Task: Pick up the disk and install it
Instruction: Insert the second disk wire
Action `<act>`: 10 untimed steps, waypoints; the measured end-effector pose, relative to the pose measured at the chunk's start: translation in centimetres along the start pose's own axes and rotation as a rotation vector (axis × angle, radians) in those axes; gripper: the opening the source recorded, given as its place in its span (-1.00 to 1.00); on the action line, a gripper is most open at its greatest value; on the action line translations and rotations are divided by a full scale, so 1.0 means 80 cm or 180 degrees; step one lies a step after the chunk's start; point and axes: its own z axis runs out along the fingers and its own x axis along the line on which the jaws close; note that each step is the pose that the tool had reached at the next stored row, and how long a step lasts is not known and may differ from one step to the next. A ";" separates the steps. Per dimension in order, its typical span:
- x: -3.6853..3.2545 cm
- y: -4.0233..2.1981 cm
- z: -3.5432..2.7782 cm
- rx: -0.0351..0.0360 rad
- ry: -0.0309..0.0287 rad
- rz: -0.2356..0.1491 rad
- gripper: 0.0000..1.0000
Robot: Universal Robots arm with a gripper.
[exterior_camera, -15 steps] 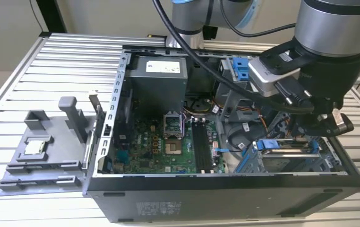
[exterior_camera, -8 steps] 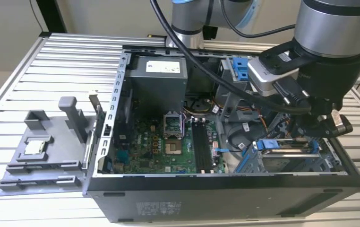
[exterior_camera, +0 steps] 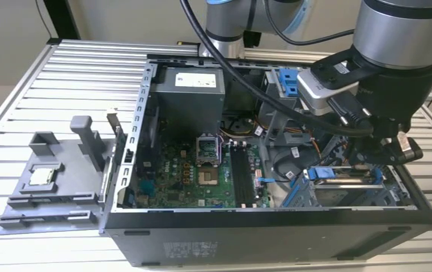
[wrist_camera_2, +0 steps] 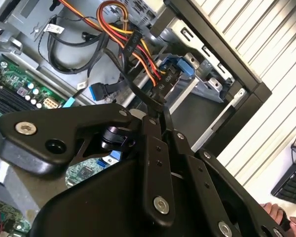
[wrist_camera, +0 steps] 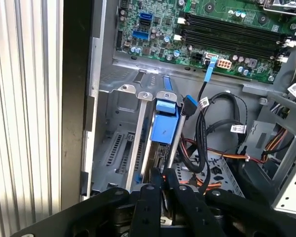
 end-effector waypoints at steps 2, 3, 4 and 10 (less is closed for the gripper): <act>0.0000 0.0000 0.0000 -0.0002 0.0000 0.0000 -1.00; 0.0000 0.0000 0.0002 -0.0002 -0.0001 0.0000 -1.00; -0.0001 0.0002 0.0007 -0.0002 -0.0001 0.0000 -1.00; -0.0001 0.0004 0.0016 -0.0002 0.0000 0.0000 -1.00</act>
